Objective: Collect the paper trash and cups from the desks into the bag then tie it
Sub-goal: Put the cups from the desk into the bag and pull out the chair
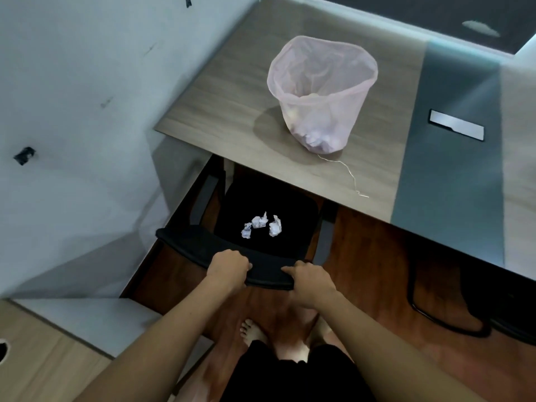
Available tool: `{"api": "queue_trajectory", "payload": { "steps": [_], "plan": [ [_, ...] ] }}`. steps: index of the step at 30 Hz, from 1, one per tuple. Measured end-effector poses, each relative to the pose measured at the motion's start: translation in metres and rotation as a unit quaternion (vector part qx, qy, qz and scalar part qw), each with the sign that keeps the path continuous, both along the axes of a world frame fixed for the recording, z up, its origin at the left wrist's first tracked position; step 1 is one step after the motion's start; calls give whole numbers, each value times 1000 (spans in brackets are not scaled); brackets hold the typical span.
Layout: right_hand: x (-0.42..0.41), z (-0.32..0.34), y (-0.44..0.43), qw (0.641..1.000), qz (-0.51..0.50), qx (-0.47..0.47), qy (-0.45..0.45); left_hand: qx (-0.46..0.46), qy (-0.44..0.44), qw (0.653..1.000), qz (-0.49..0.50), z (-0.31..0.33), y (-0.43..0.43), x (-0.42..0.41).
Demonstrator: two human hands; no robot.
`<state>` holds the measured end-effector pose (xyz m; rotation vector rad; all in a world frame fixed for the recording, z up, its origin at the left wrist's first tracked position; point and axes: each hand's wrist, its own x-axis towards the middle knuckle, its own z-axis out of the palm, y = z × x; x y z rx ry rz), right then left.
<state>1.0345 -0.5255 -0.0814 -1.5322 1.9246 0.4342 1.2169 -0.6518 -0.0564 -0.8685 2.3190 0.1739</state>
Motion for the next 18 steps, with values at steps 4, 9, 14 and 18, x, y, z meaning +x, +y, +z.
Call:
{"api": "queue_trajectory", "payload": {
  "steps": [4,9,14,18],
  "plan": [
    [13,-1,15,999,43,21,-6,31,-20,999,0,-1,16,18],
    [13,-7,22,998,52,25,-25,64,-32,997,-8,1,17,25],
    [5,-4,24,998,46,7,-51,131,-40,991,3,9,3,23],
    [-18,11,18,982,2,82,-168,261,2,958,122,22,-21,27]
  ]
}}
